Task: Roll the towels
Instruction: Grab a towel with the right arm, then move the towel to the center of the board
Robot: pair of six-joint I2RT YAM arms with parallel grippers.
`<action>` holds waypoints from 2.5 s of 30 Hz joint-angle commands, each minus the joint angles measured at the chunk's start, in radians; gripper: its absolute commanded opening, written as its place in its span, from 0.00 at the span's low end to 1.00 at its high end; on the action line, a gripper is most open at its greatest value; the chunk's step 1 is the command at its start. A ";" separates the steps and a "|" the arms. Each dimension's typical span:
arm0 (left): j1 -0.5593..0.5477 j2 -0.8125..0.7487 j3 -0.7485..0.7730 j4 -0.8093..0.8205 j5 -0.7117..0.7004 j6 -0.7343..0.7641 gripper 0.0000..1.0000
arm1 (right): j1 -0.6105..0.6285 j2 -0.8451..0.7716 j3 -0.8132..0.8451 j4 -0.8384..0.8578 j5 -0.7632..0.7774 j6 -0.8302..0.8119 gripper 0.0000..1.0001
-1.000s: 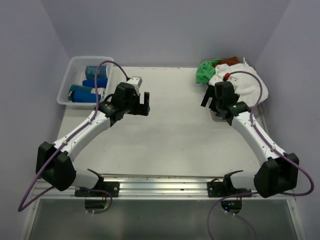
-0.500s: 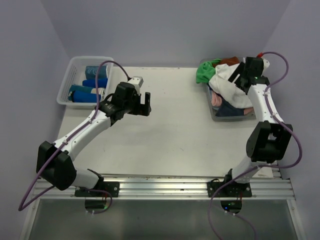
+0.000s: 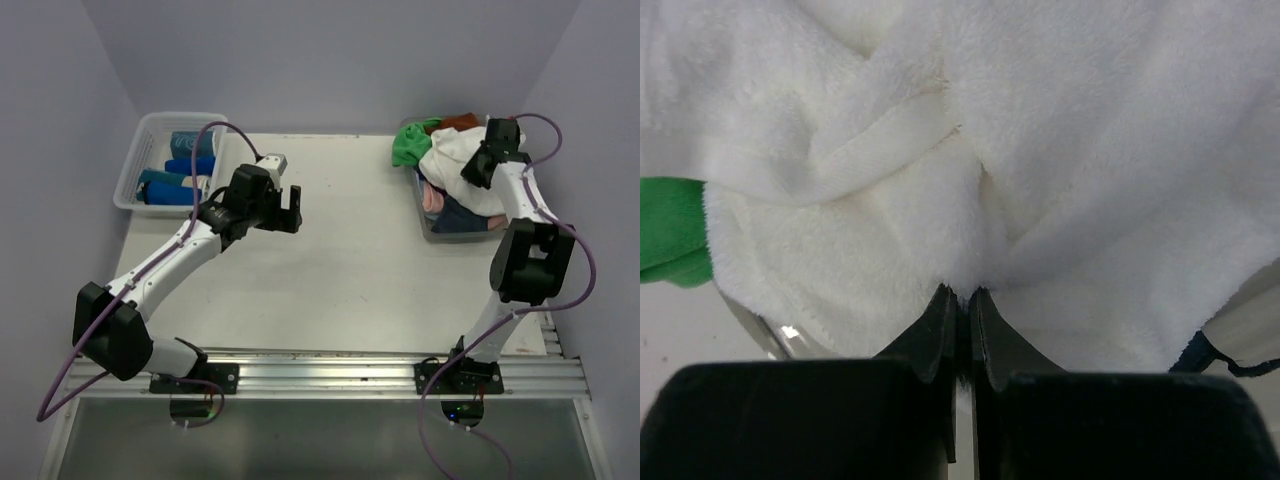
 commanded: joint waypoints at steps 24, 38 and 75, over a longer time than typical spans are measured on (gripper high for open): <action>0.012 0.006 0.067 -0.086 -0.105 -0.136 1.00 | 0.201 -0.400 0.505 -0.136 -0.296 -0.062 0.00; 0.342 -0.146 0.084 -0.175 -0.111 -0.220 0.99 | 0.683 -0.388 0.312 -0.081 -0.402 -0.091 0.00; 0.121 0.159 -0.051 -0.065 0.055 -0.245 0.83 | 0.275 -0.357 -0.506 -0.037 -0.053 -0.011 0.67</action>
